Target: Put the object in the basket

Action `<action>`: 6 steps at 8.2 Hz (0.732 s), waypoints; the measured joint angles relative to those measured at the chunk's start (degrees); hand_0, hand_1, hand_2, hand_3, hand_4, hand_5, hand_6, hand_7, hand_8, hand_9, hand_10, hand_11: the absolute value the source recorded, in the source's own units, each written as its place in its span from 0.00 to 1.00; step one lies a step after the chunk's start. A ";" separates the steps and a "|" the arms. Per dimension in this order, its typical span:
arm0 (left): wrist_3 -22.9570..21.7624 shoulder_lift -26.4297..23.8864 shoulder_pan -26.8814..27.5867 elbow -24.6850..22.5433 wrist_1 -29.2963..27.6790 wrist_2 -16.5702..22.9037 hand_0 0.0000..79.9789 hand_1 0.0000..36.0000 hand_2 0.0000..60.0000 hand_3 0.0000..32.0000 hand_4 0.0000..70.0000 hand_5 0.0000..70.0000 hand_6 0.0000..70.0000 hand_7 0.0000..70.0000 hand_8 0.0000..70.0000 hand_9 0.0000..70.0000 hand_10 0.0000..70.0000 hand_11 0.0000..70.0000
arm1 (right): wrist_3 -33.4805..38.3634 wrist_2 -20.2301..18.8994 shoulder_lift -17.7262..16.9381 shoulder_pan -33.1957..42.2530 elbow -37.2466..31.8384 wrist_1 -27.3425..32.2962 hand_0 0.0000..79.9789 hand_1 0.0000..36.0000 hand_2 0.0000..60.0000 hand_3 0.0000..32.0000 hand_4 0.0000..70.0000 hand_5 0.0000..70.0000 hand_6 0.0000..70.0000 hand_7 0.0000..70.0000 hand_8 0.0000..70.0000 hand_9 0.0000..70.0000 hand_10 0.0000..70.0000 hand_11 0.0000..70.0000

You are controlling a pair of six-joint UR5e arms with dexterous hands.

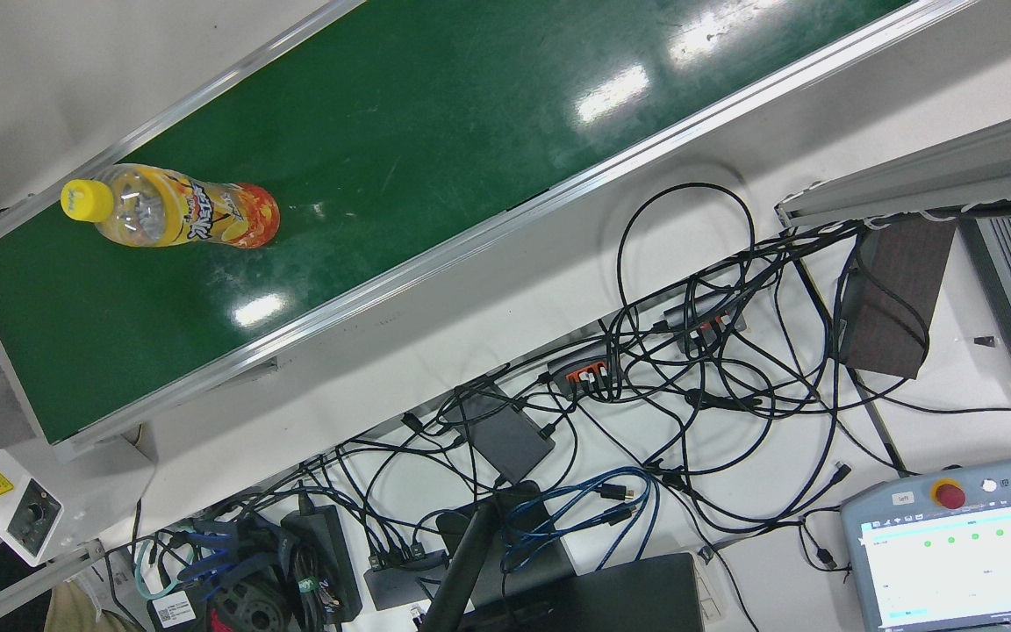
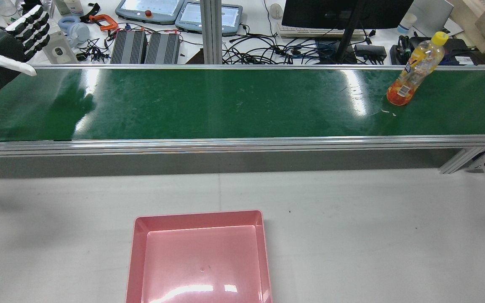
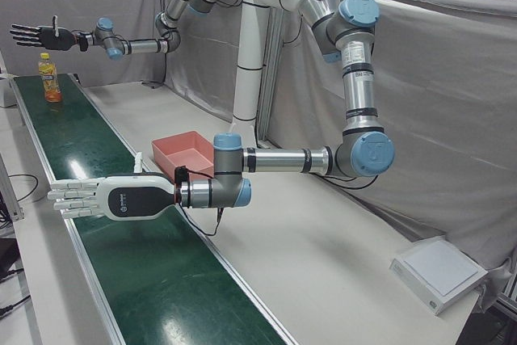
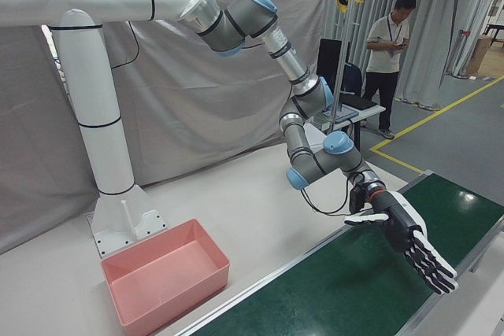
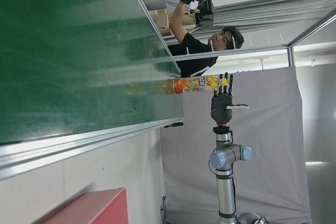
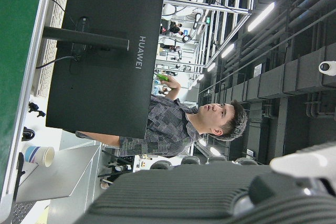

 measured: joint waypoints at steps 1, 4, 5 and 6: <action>-0.06 -0.11 0.02 0.45 -0.20 -0.02 0.78 0.32 0.00 0.00 0.00 0.00 0.00 0.00 0.00 0.00 0.00 0.00 | 0.00 0.00 0.00 0.00 0.00 0.00 0.00 0.00 0.00 0.00 0.00 0.00 0.00 0.00 0.00 0.00 0.00 0.00; -0.05 -0.38 0.02 0.71 -0.33 0.03 0.79 0.33 0.00 0.00 0.00 0.00 0.00 0.00 0.00 0.00 0.00 0.00 | 0.00 0.00 0.00 0.00 0.00 -0.02 0.00 0.00 0.00 0.00 0.00 0.00 0.00 0.00 0.00 0.00 0.00 0.00; -0.06 -0.41 0.02 0.71 -0.34 0.04 0.79 0.33 0.00 0.00 0.00 0.00 0.00 0.00 0.00 0.00 0.00 0.00 | 0.00 0.00 0.00 0.00 0.00 -0.01 0.00 0.00 0.00 0.00 0.00 0.00 0.00 0.00 0.00 0.00 0.00 0.00; -0.09 -0.43 0.02 0.69 -0.34 0.05 0.78 0.32 0.00 0.00 0.00 0.00 0.00 0.00 0.00 0.00 0.00 0.00 | 0.00 0.00 0.00 0.00 0.00 0.00 0.00 0.00 0.00 0.00 0.00 0.00 0.00 0.00 0.00 0.00 0.00 0.00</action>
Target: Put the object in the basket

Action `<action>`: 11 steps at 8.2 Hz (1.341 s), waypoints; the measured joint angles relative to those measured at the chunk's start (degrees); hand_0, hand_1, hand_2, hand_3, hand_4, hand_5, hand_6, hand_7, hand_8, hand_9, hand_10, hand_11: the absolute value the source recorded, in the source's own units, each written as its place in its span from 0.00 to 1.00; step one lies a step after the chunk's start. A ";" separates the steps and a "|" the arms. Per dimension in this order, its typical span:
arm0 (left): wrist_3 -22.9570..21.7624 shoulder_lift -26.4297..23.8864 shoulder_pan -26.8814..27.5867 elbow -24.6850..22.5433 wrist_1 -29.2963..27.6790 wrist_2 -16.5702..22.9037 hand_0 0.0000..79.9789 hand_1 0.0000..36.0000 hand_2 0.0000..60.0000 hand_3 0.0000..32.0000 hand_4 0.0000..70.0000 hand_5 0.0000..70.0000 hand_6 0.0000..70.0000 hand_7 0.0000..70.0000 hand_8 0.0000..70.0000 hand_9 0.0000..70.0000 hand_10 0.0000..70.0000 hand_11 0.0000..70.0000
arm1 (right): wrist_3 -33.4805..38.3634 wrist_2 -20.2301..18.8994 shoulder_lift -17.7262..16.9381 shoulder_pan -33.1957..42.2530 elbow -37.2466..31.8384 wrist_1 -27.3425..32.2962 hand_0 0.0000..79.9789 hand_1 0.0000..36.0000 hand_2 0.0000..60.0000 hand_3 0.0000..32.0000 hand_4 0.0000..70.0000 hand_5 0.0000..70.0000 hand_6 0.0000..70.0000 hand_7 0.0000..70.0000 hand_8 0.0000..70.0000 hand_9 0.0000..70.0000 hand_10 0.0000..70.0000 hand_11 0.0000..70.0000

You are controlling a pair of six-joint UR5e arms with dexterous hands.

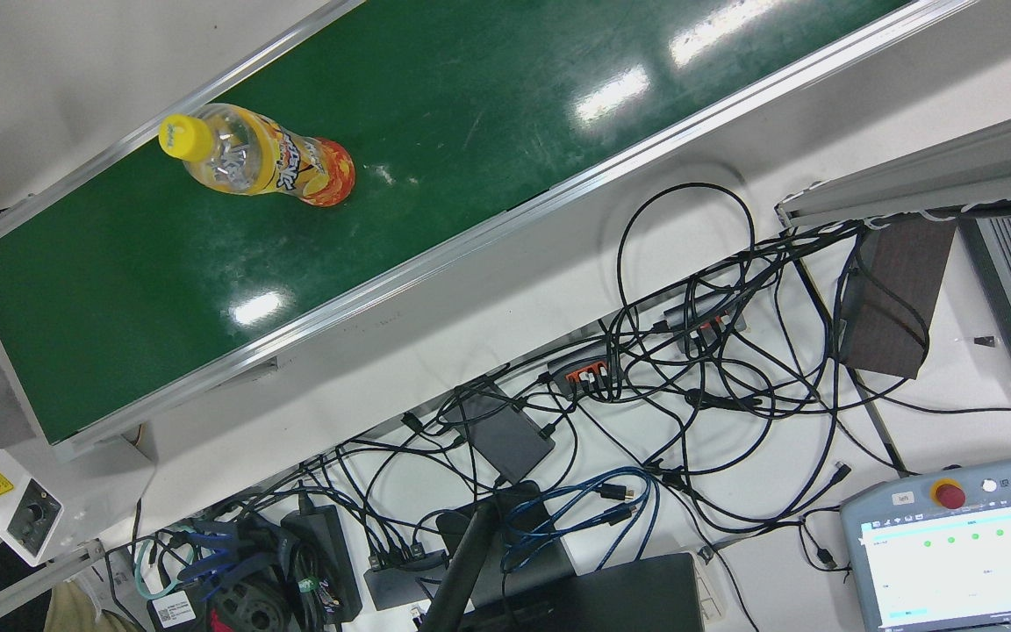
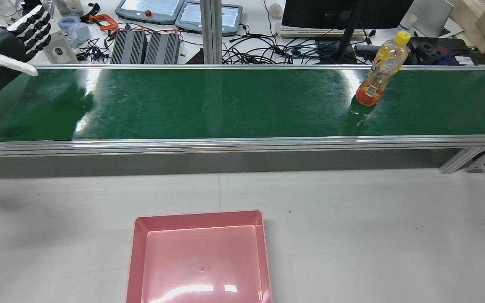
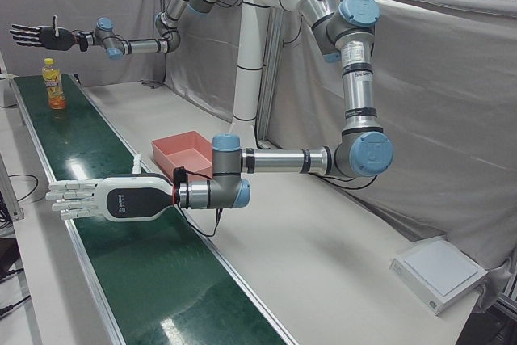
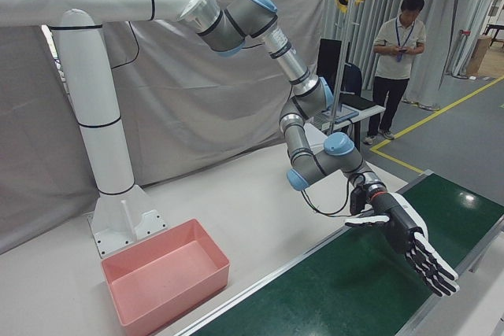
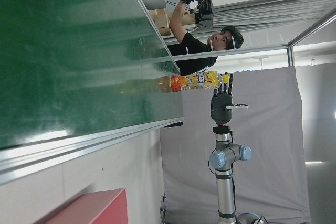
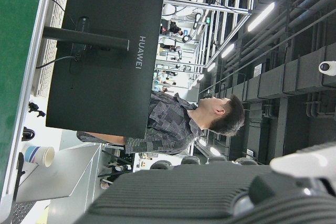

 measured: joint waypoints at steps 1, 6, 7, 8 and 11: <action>-0.01 -0.01 0.00 -0.01 0.00 0.00 0.78 0.33 0.00 0.00 0.00 0.00 0.00 0.00 0.00 0.00 0.00 0.00 | -0.03 0.00 0.00 0.00 0.00 0.00 0.00 0.00 0.00 0.00 0.00 0.00 0.00 0.00 0.00 0.00 0.00 0.00; -0.03 -0.10 0.01 -0.10 0.00 0.00 0.79 0.33 0.00 0.00 0.00 0.02 0.00 0.00 0.00 0.00 0.00 0.00 | -0.02 0.00 0.00 0.00 0.00 -0.02 0.00 0.00 0.00 0.00 0.00 0.00 0.00 0.00 0.00 0.00 0.00 0.00; -0.02 -0.11 0.00 -0.12 0.00 -0.03 0.79 0.33 0.00 0.00 0.00 0.01 0.00 0.00 0.00 0.00 0.00 0.00 | -0.01 0.00 0.00 0.00 0.00 -0.03 0.00 0.00 0.00 0.00 0.00 0.00 0.00 0.00 0.00 0.00 0.00 0.00; -0.02 -0.11 0.00 -0.12 0.06 -0.03 0.79 0.33 0.00 0.00 0.00 0.00 0.00 0.00 0.00 0.00 0.00 0.00 | 0.00 0.00 0.00 0.00 0.00 -0.02 0.00 0.00 0.00 0.00 0.00 0.00 0.00 0.00 0.00 0.00 0.00 0.00; 0.12 -0.14 0.39 0.09 0.21 -0.14 0.78 0.33 0.00 0.00 0.00 0.01 0.00 0.00 0.00 0.00 0.00 0.00 | 0.00 0.00 0.00 0.00 0.00 0.00 0.00 0.00 0.00 0.00 0.00 0.00 0.00 0.00 0.00 0.00 0.00 0.00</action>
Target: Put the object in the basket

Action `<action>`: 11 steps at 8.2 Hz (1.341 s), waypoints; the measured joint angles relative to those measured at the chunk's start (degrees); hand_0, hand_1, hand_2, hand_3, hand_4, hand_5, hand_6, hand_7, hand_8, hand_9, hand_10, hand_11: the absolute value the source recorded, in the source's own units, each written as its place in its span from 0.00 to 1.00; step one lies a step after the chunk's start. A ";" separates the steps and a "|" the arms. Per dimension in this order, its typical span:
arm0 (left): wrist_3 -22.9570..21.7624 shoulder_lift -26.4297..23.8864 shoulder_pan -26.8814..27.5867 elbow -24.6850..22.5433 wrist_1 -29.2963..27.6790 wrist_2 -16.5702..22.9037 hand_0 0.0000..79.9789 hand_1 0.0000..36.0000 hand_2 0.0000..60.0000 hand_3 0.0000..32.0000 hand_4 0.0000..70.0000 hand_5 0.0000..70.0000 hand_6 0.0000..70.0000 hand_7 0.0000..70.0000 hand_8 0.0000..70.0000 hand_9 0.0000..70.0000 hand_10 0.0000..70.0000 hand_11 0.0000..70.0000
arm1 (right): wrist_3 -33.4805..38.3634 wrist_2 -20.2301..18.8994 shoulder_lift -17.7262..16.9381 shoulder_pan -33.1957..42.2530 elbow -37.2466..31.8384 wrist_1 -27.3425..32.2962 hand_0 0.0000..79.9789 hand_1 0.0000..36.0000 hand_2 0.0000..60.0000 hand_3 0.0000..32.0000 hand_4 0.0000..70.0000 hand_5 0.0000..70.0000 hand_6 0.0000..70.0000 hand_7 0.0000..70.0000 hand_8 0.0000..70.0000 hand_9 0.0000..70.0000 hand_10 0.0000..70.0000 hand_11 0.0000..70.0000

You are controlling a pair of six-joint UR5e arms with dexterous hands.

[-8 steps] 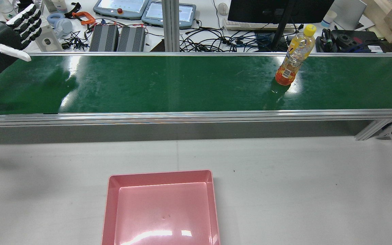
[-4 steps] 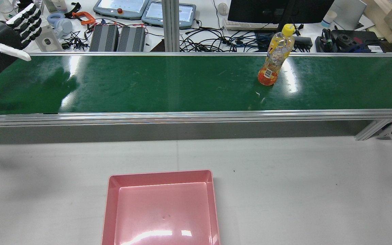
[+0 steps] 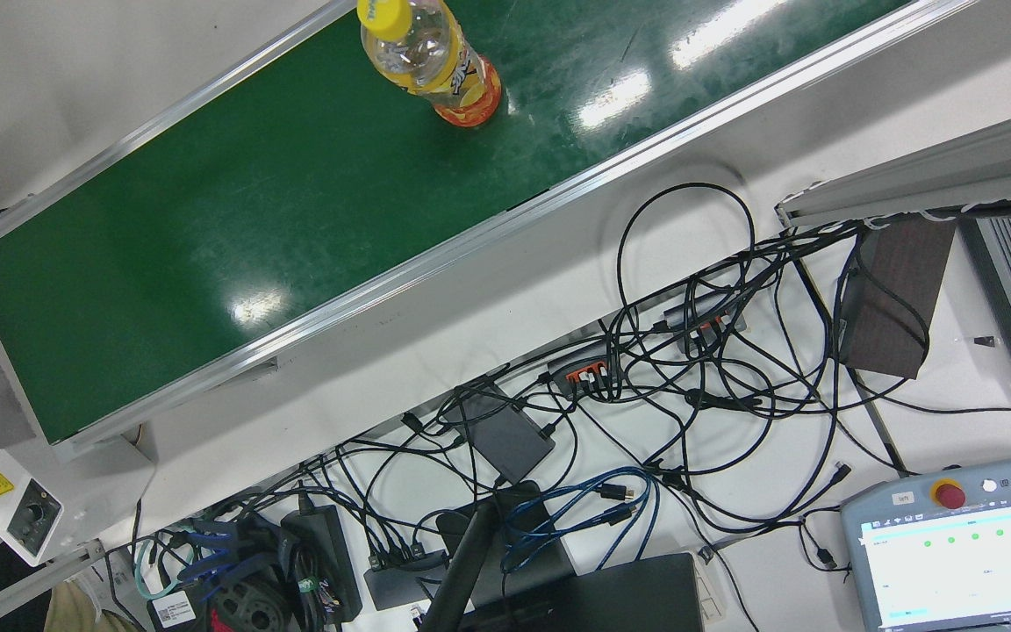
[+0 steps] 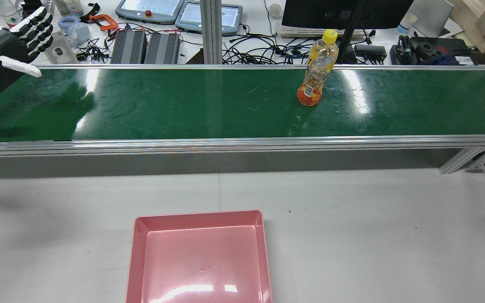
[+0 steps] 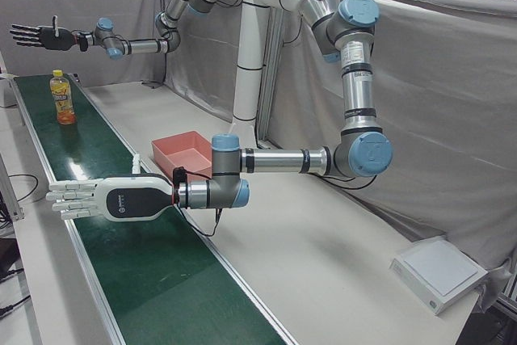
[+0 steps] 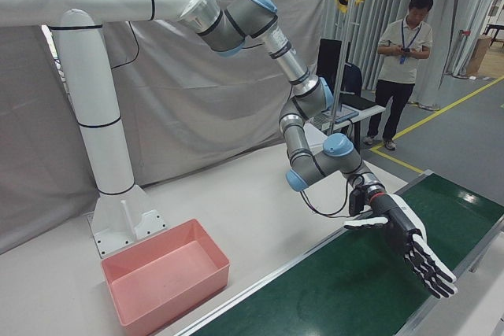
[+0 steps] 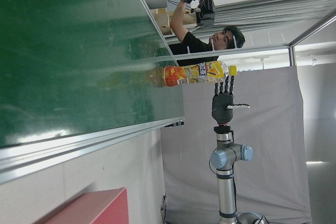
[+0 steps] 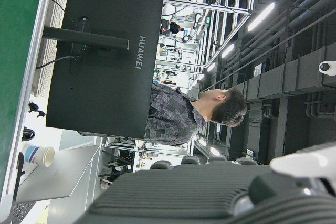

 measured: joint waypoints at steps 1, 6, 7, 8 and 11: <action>0.02 -0.06 0.12 0.01 -0.02 -0.02 0.79 0.33 0.00 0.00 0.00 0.01 0.00 0.00 0.00 0.00 0.00 0.00 | 0.00 0.00 0.00 0.00 0.00 0.00 0.00 0.00 0.00 0.00 0.00 0.00 0.00 0.00 0.00 0.00 0.00 0.00; 0.01 -0.96 0.19 0.13 0.05 0.14 0.77 0.31 0.00 0.00 0.00 0.00 0.00 0.00 0.00 0.00 0.00 0.00 | -0.02 0.00 0.00 0.00 0.00 -0.04 0.00 0.00 0.00 0.00 0.00 0.00 0.00 0.00 0.00 0.00 0.00 0.00; -0.12 -0.95 0.17 0.11 0.05 0.14 0.77 0.31 0.00 0.00 0.00 0.00 0.00 0.00 0.00 0.00 0.00 0.00 | -0.01 0.00 0.00 0.00 0.00 -0.04 0.00 0.00 0.00 0.00 0.00 0.00 0.00 0.00 0.00 0.00 0.00 0.00; -0.34 -0.97 0.14 -0.10 0.05 0.14 0.78 0.32 0.00 0.00 0.00 0.00 0.00 0.00 0.00 0.00 0.00 0.00 | 0.00 0.00 0.00 0.00 0.00 -0.02 0.00 0.00 0.00 0.00 0.00 0.00 0.00 0.00 0.00 0.00 0.00 0.00; -0.53 -1.09 0.09 -0.56 0.18 0.19 0.78 0.32 0.00 0.00 0.00 0.00 0.00 0.00 0.00 0.00 0.00 0.00 | 0.00 0.00 0.00 0.00 0.00 -0.05 0.00 0.00 0.00 0.00 0.00 0.00 0.00 0.00 0.00 0.00 0.00 0.00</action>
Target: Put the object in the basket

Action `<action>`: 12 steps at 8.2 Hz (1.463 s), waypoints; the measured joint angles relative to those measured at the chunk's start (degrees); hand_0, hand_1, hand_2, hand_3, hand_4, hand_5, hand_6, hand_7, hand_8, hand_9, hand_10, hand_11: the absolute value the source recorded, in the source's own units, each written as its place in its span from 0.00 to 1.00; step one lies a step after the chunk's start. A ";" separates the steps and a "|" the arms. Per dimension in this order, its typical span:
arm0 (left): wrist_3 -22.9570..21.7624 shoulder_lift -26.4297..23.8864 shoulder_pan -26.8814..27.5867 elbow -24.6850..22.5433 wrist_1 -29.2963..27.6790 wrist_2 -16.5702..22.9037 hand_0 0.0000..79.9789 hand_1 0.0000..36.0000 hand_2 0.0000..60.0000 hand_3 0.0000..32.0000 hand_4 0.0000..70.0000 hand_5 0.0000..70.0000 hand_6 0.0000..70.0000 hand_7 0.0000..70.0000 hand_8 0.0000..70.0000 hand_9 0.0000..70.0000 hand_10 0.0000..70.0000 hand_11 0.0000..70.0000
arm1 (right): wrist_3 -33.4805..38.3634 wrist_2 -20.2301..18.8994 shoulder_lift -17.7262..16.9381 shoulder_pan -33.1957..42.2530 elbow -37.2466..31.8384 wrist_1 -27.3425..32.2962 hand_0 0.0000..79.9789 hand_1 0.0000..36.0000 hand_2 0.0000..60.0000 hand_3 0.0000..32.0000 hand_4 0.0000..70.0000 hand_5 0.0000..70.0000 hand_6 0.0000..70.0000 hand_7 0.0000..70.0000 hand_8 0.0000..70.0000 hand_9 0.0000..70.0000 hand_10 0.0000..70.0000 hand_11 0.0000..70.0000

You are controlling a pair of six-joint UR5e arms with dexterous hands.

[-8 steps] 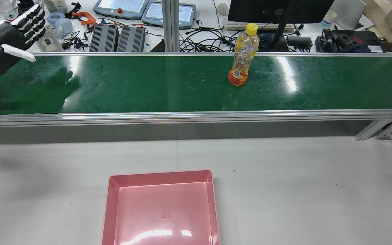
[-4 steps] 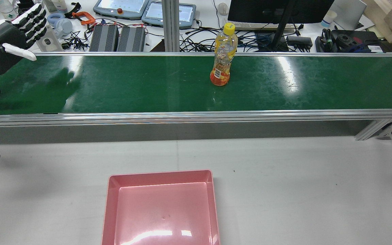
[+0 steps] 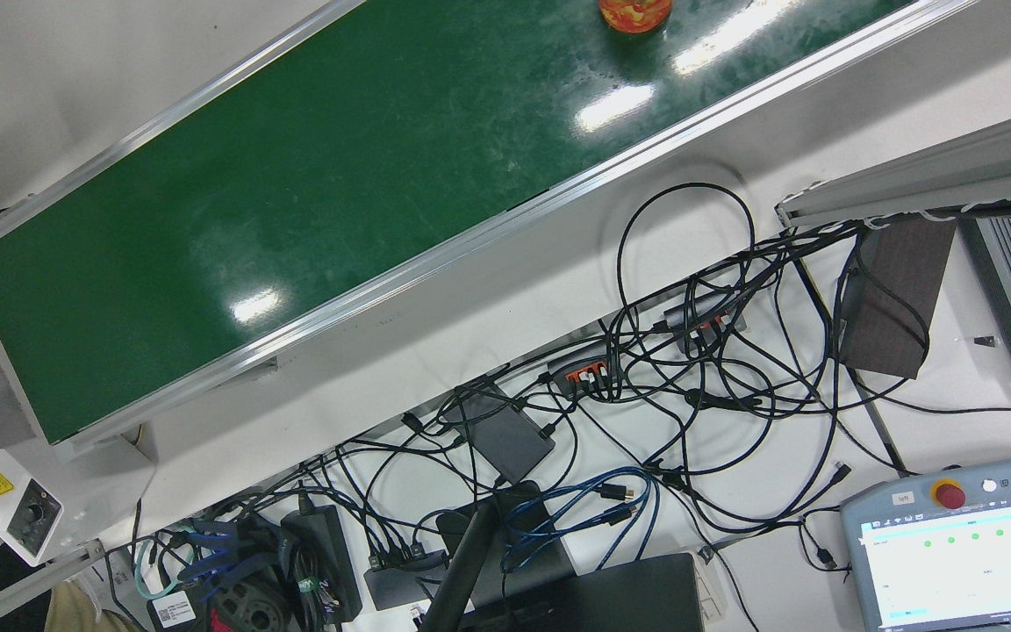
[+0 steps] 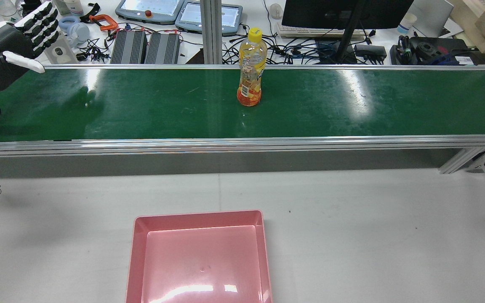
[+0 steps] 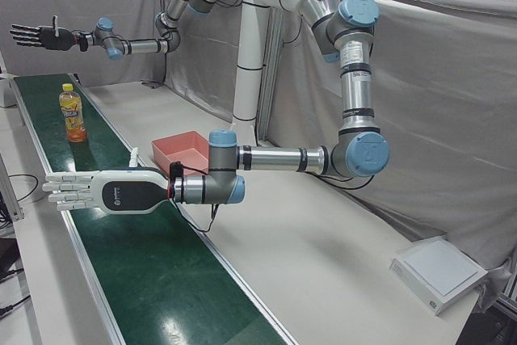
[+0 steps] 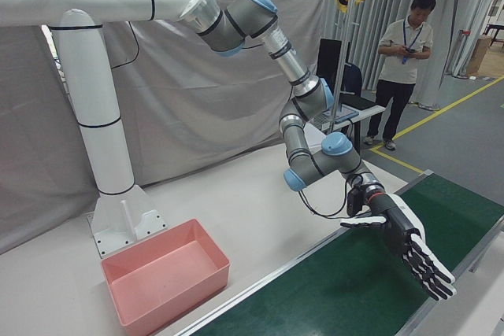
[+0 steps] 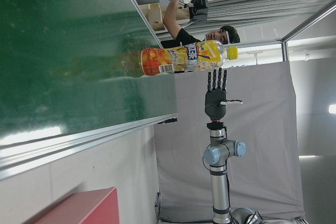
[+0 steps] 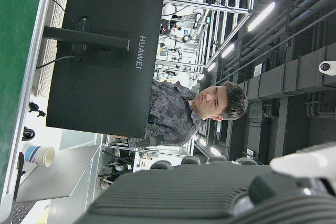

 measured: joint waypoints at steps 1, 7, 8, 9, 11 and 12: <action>0.02 0.12 -0.01 0.00 0.07 -0.02 0.78 0.31 0.00 0.00 0.00 0.00 0.00 0.00 0.00 0.00 0.00 0.00 | 0.00 0.00 0.00 0.00 0.00 0.01 0.00 0.00 0.00 0.00 0.00 0.00 0.00 0.00 0.00 0.00 0.00 0.00; 1.47 -0.29 2.99 -1.21 3.13 -5.09 0.79 0.33 0.00 0.00 0.00 0.00 0.00 0.00 0.00 0.00 0.00 0.00 | 0.00 0.00 0.00 0.00 0.02 0.02 0.00 0.00 0.00 0.00 0.00 0.00 0.00 0.00 0.00 0.00 0.00 0.00; 1.43 -0.37 3.94 -1.05 2.90 -6.38 0.79 0.32 0.00 0.00 0.00 0.00 0.00 0.00 0.00 0.00 0.00 0.00 | 0.00 0.00 0.00 0.00 0.01 0.01 0.00 0.00 0.00 0.00 0.00 0.00 0.00 0.00 0.00 0.00 0.00 0.00; 1.33 -0.55 4.49 -0.91 2.43 -6.96 0.80 0.33 0.00 0.00 0.00 0.01 0.00 0.00 0.00 0.00 0.00 0.00 | 0.00 0.00 0.00 0.00 0.03 0.00 0.00 0.00 0.00 0.00 0.00 0.00 0.00 0.00 0.00 0.00 0.00 0.00; 1.24 -1.40 4.85 -0.28 1.75 -7.01 0.82 0.35 0.00 0.00 0.00 0.06 0.00 0.00 0.00 0.00 0.00 0.00 | -0.03 0.00 0.00 0.00 0.02 0.00 0.00 0.00 0.00 0.00 0.00 0.00 0.00 0.00 0.00 0.00 0.00 0.00; 1.18 -1.62 4.88 0.07 1.61 -6.77 0.84 0.36 0.00 0.00 0.00 0.11 0.00 0.00 0.00 0.00 0.00 0.00 | -0.02 0.00 0.00 0.00 0.01 0.01 0.00 0.00 0.00 0.00 0.00 0.00 0.00 0.00 0.00 0.00 0.00 0.00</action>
